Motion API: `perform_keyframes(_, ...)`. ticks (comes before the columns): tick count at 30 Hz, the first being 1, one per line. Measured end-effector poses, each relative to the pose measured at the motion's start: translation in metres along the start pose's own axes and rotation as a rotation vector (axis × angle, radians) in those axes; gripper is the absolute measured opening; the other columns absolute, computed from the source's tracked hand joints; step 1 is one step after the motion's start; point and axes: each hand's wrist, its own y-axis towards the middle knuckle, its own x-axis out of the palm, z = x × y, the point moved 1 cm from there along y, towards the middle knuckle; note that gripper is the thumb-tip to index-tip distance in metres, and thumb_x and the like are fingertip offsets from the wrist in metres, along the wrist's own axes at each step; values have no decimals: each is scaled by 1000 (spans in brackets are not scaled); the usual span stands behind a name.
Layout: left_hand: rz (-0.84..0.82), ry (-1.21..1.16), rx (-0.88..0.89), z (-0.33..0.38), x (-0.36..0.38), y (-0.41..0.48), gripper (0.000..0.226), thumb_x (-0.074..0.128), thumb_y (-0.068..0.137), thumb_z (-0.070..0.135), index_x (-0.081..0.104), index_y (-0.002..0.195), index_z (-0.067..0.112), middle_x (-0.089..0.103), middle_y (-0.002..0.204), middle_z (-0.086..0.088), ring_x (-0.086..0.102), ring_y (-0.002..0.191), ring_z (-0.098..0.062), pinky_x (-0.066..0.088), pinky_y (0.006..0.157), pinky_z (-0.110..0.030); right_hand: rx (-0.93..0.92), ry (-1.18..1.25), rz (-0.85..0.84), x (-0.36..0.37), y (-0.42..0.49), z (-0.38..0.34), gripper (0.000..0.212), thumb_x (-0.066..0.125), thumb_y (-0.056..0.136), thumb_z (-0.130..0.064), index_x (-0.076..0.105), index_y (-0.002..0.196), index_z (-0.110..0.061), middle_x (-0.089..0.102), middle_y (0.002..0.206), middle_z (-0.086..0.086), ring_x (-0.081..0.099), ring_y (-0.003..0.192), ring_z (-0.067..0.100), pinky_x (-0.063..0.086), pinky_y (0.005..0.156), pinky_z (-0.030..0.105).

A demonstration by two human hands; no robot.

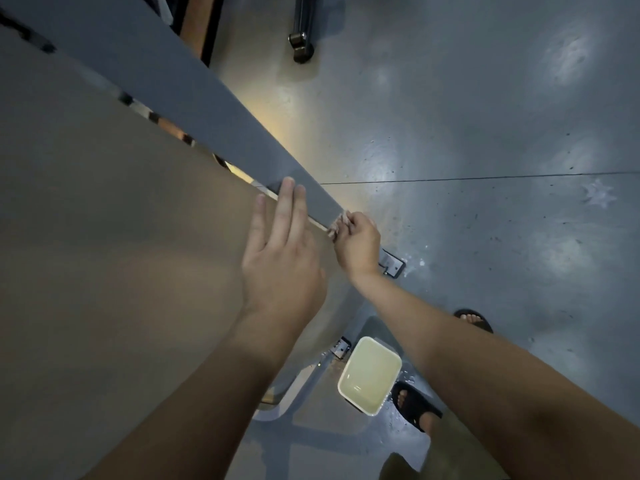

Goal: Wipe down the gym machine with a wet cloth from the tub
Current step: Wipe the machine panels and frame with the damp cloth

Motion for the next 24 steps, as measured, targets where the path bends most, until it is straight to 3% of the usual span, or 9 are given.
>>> perform_keyframes(2, -14, -27, 39, 5, 11, 8, 65, 43, 94, 29, 41, 151, -2, 15, 169, -18, 0, 158, -32, -14, 123, -54, 75, -29, -43, 5, 22, 31, 24, 43, 92, 0, 56, 73, -9, 63, 80, 19, 63, 72, 29, 53, 65, 29)
perform_keyframes(5, -59, 20, 107, 17, 30, 20, 72, 45, 93, 28, 31, 156, -3, 9, 170, -17, -2, 158, -30, -21, 121, -52, 87, -79, -117, 5, 47, 88, 20, 45, 88, -30, 61, 77, -23, 67, 85, 11, 67, 82, 27, 59, 79, 45)
perform_keyframes(9, -81, 94, 145, 20, 47, 27, 81, 46, 92, 26, 12, 160, -4, 2, 171, -16, -7, 158, -30, -32, 114, -53, 207, 34, -21, -30, 22, 62, 18, 53, 96, -10, 67, 84, -11, 68, 73, -9, 67, 79, 10, 56, 86, 35)
perform_keyframes(11, -69, 150, 176, 21, 54, 27, 80, 43, 94, 25, 9, 160, -4, -1, 171, -15, -9, 157, -33, -35, 111, -56, 249, 118, 24, -34, 8, 64, 9, 58, 97, -14, 64, 92, -18, 69, 79, -9, 68, 81, 5, 57, 88, 33)
perform_keyframes(13, -44, 189, 203, 21, 59, 27, 76, 40, 95, 26, 15, 160, -4, -1, 171, -17, -9, 157, -36, -32, 112, -59, 191, 197, -10, -25, -4, 55, 6, 61, 99, -15, 62, 99, -20, 70, 84, -8, 67, 79, -2, 57, 80, 23)
perform_keyframes(17, -7, 210, 230, 23, 67, 26, 69, 34, 98, 26, 17, 159, -2, -5, 170, -18, -11, 156, -38, -28, 114, -60, -11, 247, -8, 8, -2, 33, 15, 62, 99, -20, 61, 86, -24, 68, 86, -2, 67, 83, 21, 58, 73, 44)
perform_keyframes(19, 17, 203, 229, 23, 70, 25, 70, 34, 97, 23, 15, 159, -4, -4, 170, -18, -9, 156, -37, -25, 116, -59, 81, 261, 25, 13, 8, 44, 25, 57, 102, -20, 55, 78, -25, 66, 78, -1, 64, 76, 26, 56, 70, 47)
perform_keyframes(22, 58, 221, 222, 22, 75, 25, 74, 33, 96, 22, 7, 159, -8, -2, 170, -18, -5, 157, -37, -23, 118, -58, 298, 217, 64, 9, 25, 61, 23, 55, 103, -18, 55, 80, -18, 68, 71, 1, 63, 62, 21, 59, 64, 44)
perform_keyframes(24, 64, 262, 233, 22, 76, 24, 73, 31, 97, 23, 6, 159, -8, -4, 170, -18, -5, 157, -37, -23, 117, -58, 342, 224, 53, 12, 26, 60, 21, 56, 102, -23, 56, 81, -19, 69, 71, -1, 65, 59, 20, 60, 61, 44)
